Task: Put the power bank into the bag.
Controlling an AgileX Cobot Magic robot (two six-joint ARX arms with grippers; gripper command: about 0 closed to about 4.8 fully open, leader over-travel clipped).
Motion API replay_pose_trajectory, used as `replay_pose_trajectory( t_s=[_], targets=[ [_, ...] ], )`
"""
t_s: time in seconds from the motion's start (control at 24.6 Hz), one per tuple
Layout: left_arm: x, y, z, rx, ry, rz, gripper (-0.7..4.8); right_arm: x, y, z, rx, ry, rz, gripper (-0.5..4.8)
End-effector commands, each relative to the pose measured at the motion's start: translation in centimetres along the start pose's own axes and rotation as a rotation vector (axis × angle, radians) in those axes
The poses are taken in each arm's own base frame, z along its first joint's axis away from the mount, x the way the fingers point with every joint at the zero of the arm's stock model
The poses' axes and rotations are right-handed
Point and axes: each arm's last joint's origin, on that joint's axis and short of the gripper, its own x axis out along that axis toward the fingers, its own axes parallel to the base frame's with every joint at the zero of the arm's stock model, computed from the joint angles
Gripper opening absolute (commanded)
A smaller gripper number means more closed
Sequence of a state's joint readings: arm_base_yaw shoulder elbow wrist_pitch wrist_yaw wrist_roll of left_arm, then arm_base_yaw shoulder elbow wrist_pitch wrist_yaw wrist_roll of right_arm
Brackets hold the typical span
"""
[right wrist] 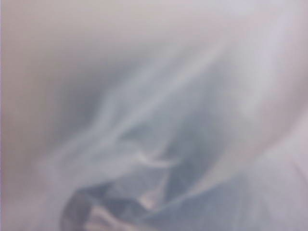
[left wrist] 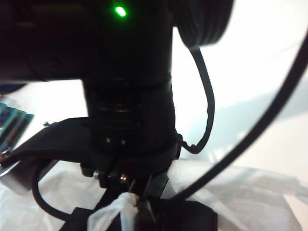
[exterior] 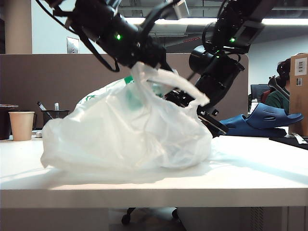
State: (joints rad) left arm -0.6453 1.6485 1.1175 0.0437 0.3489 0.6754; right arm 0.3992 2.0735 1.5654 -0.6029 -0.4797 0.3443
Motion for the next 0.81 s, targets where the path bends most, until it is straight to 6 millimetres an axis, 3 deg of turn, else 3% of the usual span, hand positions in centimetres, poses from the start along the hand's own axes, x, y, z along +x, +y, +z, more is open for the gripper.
replay_pose_trajectory(
  t_s=[0.04, 0.28, 0.41, 0.53, 0.57, 0.61, 0.81],
  targets=[
    [-0.05, 0.01, 0.20, -0.002, -0.010, 0.000, -0.06, -0.33, 0.41, -0.07, -0.007, -0.001, -0.032, 2.59],
    [-0.08, 0.08, 0.26, 0.000, -0.015, 0.006, -0.06, -0.36, -0.03, -0.60, 0.020, 0.029, -0.135, 2.77],
    [-0.08, 0.08, 0.26, 0.000, -0.015, 0.005, -0.06, -0.36, -0.04, -0.71, 0.024, 0.039, -0.137, 3.85],
    [-0.09, 0.11, 0.23, 0.000, -0.011, 0.009, -0.06, -0.38, -0.03, -0.71, 0.025, 0.039, -0.136, 4.01],
    [-0.09, 0.15, 0.20, -0.001, -0.001, 0.022, -0.06, -0.37, 0.02, -0.74, 0.025, 0.046, -0.123, 4.66],
    [-0.09, 0.17, 0.18, -0.001, 0.007, 0.031, -0.06, -0.37, 0.05, -0.75, 0.026, 0.049, -0.114, 4.79],
    [-0.10, 0.30, 0.07, -0.001, 0.043, 0.077, -0.06, -0.83, 0.26, -0.88, 0.028, 0.058, -0.107, 4.79]
  ],
)
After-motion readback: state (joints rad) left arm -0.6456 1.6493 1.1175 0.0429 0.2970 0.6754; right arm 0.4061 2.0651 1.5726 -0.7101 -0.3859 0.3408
